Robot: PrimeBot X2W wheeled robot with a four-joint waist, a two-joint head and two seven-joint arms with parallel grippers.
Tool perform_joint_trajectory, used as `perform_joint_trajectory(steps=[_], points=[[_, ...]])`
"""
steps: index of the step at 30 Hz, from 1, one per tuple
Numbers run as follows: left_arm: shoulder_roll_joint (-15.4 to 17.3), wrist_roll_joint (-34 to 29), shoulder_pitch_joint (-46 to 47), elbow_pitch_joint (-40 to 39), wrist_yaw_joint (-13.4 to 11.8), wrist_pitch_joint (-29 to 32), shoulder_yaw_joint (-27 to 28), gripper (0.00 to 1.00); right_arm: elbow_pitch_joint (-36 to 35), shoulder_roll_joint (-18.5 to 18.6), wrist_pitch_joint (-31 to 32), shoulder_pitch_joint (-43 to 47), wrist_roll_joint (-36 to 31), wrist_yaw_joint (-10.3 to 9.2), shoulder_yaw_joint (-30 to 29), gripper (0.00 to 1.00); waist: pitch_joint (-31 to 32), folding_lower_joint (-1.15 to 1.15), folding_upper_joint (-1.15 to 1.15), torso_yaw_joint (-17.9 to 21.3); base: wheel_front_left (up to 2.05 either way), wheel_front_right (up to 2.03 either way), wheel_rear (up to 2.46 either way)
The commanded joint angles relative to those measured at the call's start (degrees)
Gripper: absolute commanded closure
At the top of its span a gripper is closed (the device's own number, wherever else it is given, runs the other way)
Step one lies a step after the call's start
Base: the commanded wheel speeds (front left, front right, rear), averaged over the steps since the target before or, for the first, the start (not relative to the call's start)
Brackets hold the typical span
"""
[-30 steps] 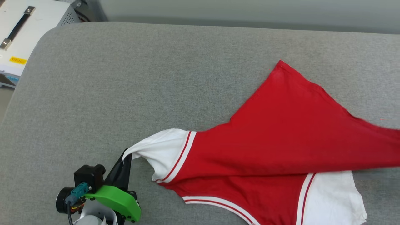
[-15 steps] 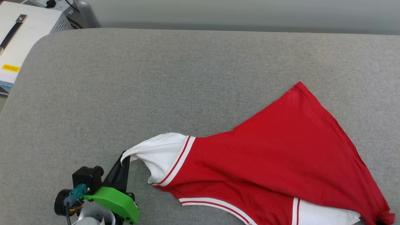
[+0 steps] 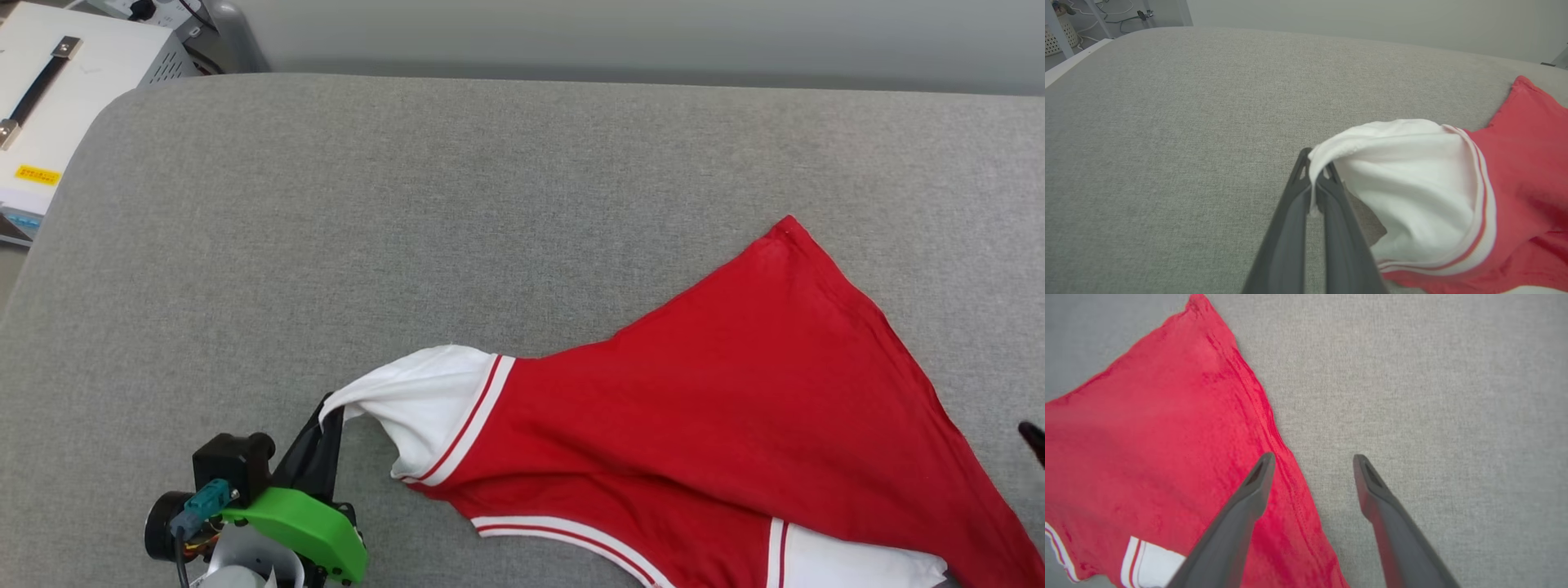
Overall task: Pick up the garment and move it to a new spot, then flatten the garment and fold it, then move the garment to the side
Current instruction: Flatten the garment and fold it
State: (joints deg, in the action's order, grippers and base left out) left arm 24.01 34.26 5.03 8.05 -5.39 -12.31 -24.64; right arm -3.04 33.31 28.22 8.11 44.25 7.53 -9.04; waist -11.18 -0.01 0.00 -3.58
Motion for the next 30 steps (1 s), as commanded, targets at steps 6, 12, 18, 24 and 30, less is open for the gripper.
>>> perform_joint_trajectory(steps=[6, 12, 18, 24, 30], points=[[-0.1, -0.8, 3.0, -0.7, -0.3, -0.1, -0.6, 1.0, -3.4, 4.1, 4.2, -11.1, -1.9, -0.04, 2.3, 0.0, -2.7, 0.01, 0.0, -1.8, 0.0, 0.0, 0.0], [-1.3, -1.6, 5.6, -1.3, -0.2, -0.5, -1.4, 1.0, -1.5, 7.5, 11.2, -22.2, -3.2, -0.04, 9.4, 0.0, -5.7, 0.01, 0.0, -3.9, 0.0, 0.0, 0.0], [-2.3, -2.4, 7.4, -2.0, -0.1, -1.0, -2.0, 1.0, 3.6, 9.0, 17.8, -33.7, -4.4, -0.04, 18.2, 0.0, -8.6, 0.01, 0.0, -6.3, 0.0, 0.0, 0.0], [-3.3, -2.9, 8.8, -2.7, 0.0, -1.4, -2.5, 1.0, 9.8, 8.8, 21.3, -44.4, -5.5, -0.04, 27.3, 0.0, -11.0, 0.01, 0.0, -8.2, 0.0, 0.0, 0.0], [-4.3, -3.4, 10.1, -3.1, 0.2, -1.7, -3.0, 1.0, 16.7, 7.9, 21.4, -52.4, -6.5, -0.04, 35.0, 0.0, -13.6, 0.01, 0.0, -9.7, 0.0, 0.0, 0.0]])
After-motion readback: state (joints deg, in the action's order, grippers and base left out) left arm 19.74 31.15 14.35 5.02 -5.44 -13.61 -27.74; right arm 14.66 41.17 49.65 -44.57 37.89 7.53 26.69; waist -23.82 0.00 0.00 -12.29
